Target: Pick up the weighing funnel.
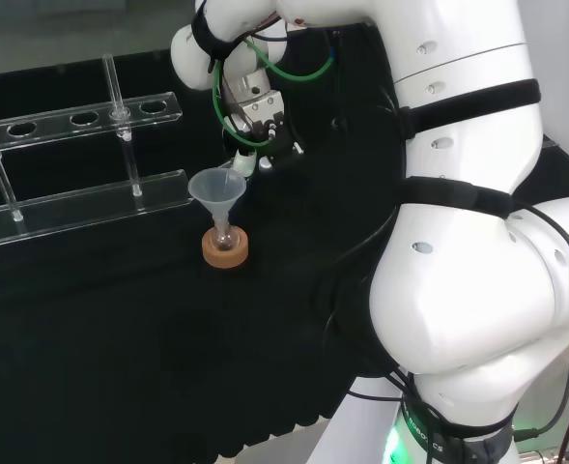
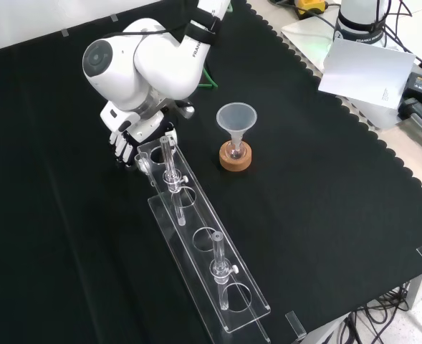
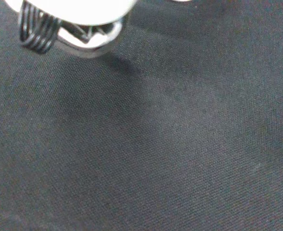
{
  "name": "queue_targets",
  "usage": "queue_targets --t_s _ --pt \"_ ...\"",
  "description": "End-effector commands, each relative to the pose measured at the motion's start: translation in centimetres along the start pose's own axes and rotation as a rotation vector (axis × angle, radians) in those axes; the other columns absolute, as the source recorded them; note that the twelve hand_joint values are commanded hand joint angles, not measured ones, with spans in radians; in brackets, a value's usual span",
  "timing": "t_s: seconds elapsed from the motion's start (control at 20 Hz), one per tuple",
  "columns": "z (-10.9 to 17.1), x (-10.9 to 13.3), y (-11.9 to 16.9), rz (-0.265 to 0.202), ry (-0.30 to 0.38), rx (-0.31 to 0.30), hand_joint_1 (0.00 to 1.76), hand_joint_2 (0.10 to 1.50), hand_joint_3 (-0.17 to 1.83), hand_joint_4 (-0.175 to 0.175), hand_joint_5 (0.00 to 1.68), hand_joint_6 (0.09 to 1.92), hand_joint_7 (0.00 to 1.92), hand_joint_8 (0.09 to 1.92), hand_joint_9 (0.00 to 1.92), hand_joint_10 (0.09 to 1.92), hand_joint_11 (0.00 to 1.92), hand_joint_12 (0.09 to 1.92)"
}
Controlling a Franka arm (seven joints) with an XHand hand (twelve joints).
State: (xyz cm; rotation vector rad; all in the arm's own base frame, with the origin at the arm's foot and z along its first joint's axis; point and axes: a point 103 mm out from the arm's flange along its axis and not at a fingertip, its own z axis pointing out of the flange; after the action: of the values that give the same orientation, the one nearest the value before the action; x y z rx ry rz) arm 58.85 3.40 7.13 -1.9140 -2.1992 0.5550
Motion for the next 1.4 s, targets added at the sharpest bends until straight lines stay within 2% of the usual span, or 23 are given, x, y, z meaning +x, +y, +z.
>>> queue_targets --t_s 0.05,0.25,0.7,0.75,0.85,0.95,1.0,1.1,1.15,1.25,1.4 --pt "0.39 0.07 0.28 0.047 0.008 0.000 0.99 0.56 0.63 -0.011 0.63 0.64 0.45 0.67 0.69 0.53 0.51 1.26" --pt "0.58 0.18 0.35 0.062 0.011 0.007 0.98 0.57 0.63 -0.011 0.63 0.64 0.45 0.67 0.69 0.53 0.52 1.25" --pt "0.79 0.04 0.64 0.059 0.021 0.007 0.97 0.58 0.64 -0.010 0.65 0.65 0.46 0.67 0.69 0.53 0.52 1.25" --pt "0.75 0.07 0.68 0.063 0.020 0.005 0.97 0.58 0.64 -0.003 0.68 0.67 0.46 0.67 0.69 0.53 0.52 1.25" --pt "0.67 0.13 0.80 0.065 0.012 0.010 0.97 0.60 0.63 0.042 0.87 0.67 0.49 0.67 0.71 0.54 0.52 1.25" --pt "0.61 0.24 0.90 0.065 0.001 0.013 1.04 0.78 0.42 0.132 1.06 0.73 0.53 0.68 0.74 0.54 0.55 1.25" --pt "0.65 0.18 0.98 0.067 -0.003 0.018 1.06 0.85 0.32 0.154 1.11 0.73 0.55 0.67 0.76 0.53 0.56 1.24" --pt "0.62 0.07 0.93 0.075 -0.009 0.023 1.08 0.90 0.22 0.171 1.18 0.67 0.60 0.67 0.80 0.51 0.60 1.21" --pt "0.57 0.04 0.89 0.079 -0.012 0.024 1.10 0.88 0.23 0.174 1.23 0.61 0.63 0.66 0.84 0.50 0.64 1.18" --pt "0.41 -0.06 0.79 0.086 -0.022 0.027 1.12 0.79 0.38 0.175 1.29 0.54 0.70 0.63 0.92 0.44 0.71 1.13" --pt "-0.11 -0.10 0.65 0.107 -0.034 0.038 1.13 0.69 0.58 0.175 1.31 0.57 0.77 0.61 1.01 0.37 0.78 1.09"
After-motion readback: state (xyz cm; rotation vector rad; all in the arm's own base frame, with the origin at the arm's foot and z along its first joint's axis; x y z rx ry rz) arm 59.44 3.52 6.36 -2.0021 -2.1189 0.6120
